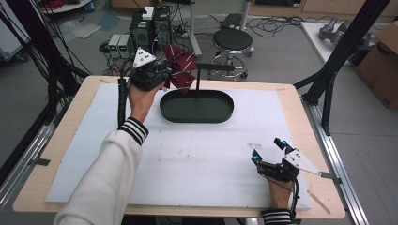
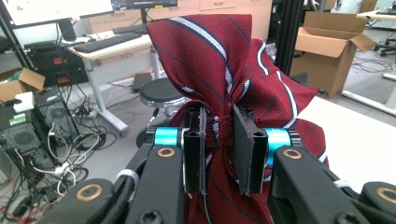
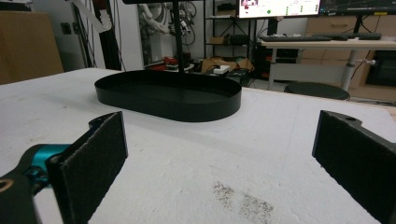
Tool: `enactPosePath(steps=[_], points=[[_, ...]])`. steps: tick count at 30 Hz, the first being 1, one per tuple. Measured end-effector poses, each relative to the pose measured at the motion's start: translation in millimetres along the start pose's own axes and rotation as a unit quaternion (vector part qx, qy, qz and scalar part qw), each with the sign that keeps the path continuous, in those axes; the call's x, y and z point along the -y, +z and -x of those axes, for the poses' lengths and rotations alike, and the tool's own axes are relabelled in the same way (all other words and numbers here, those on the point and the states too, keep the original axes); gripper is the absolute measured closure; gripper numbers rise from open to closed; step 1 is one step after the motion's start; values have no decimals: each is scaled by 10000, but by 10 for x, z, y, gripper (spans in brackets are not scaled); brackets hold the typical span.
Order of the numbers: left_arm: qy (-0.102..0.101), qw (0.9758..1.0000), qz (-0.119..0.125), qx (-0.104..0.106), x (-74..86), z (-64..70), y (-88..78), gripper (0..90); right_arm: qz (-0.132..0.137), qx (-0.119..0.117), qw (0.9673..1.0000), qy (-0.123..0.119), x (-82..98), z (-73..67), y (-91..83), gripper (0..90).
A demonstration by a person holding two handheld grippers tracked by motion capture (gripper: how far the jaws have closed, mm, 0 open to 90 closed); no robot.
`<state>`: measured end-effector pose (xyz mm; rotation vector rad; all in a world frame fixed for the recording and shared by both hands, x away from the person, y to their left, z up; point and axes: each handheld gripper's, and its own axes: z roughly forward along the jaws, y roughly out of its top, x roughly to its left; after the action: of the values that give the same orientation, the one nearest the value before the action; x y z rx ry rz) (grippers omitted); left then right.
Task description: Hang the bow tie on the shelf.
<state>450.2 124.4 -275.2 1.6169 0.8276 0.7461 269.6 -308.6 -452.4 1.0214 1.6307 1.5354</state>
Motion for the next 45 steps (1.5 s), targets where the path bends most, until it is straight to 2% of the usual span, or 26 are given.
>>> enactPosePath(steps=[6,13,18,23,35,45], points=[[87,10000,3,-23,-72,4,123,752,0,-4,10000,-9,1,5,0,22],[30,10000,-3,-64,-84,-24,250,752,28,-9,10000,-4,0,10,3,22],[-19,10000,24,-13,-102,-10,320,752,29,-10,10000,-3,1,11,3,22],[-51,10000,50,66,-91,32,395,752,13,-5,10000,23,1,9,1,23],[-381,9988,89,304,-23,39,529,752,18,-2,10000,29,2,9,1,22],[-471,9977,49,478,55,76,595,752,20,0,10000,10,1,8,2,23]])
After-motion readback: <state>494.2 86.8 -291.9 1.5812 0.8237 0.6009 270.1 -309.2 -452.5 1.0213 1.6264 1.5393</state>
